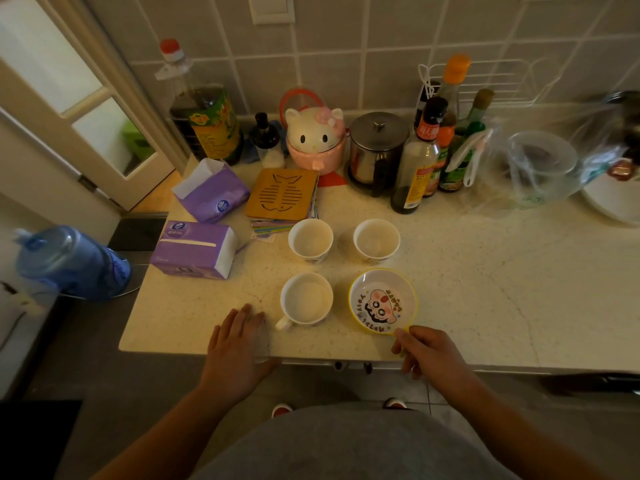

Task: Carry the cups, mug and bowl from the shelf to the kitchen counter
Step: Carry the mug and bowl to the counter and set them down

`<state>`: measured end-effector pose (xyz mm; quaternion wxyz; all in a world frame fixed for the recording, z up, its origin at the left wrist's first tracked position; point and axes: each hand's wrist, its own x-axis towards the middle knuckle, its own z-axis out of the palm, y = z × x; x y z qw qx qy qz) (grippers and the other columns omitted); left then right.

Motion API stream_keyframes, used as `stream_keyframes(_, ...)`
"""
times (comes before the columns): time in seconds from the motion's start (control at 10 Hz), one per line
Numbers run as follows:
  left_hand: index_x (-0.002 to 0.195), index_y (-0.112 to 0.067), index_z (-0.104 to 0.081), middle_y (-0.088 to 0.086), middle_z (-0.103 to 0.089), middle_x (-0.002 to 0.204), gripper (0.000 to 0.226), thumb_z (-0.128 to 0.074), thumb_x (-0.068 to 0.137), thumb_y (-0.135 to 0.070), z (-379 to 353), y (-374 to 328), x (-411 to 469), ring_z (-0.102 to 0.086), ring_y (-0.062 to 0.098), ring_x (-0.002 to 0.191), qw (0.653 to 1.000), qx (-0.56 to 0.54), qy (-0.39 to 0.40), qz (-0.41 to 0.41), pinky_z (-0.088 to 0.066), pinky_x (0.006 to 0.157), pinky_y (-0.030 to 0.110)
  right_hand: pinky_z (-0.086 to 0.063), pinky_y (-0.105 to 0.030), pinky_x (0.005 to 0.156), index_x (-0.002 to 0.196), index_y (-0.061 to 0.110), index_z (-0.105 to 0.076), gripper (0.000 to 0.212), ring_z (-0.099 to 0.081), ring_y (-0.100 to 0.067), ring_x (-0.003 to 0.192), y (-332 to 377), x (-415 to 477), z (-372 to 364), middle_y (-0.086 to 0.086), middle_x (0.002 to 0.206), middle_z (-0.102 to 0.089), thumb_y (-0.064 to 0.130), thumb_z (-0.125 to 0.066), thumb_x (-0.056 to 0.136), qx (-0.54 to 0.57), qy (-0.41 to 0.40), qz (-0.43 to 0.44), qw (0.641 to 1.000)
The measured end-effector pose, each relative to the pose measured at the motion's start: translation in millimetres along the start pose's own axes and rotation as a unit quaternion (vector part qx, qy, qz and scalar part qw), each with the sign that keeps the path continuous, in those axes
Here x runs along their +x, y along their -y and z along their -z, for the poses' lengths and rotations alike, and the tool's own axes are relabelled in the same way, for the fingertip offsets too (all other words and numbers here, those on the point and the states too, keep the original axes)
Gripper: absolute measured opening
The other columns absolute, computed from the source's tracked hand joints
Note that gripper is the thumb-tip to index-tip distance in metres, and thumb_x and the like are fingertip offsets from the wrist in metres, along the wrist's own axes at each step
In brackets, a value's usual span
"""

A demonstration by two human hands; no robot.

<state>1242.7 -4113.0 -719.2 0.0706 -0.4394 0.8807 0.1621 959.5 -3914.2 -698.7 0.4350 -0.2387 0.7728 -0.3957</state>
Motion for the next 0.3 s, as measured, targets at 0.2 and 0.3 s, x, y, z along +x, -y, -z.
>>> stream_keyframes(0.2,0.143,-0.027,-0.039,0.005,-0.034,0.155,0.082,-0.066,0.074,-0.062,-0.9,1.9,-5.7,-0.028,0.027,0.143,1.0,0.012,-0.006,0.007,-0.03,0.113,0.048,-0.049,-0.014,0.045,0.083,0.039,-0.069,0.007,-0.066,-0.007,0.05,18.5,-17.2,17.8,0.017,0.075,-0.072,0.043,-0.064,0.085,-0.088,-0.034,0.059,0.994)
stream_keyframes(0.3,0.124,-0.028,-0.057,-0.004,-0.057,0.125,0.047,-0.064,0.082,-0.048,-9.4,2.2,-23.2,-0.052,0.014,0.115,0.998,-0.034,-0.041,0.018,-0.046,0.094,0.033,-0.048,-0.012,0.044,0.084,0.043,-0.067,0.005,-0.067,-0.006,0.054,49.0,-31.8,49.6,0.018,0.081,-0.072,0.045,-0.064,0.082,-0.09,-0.098,0.103,0.986)
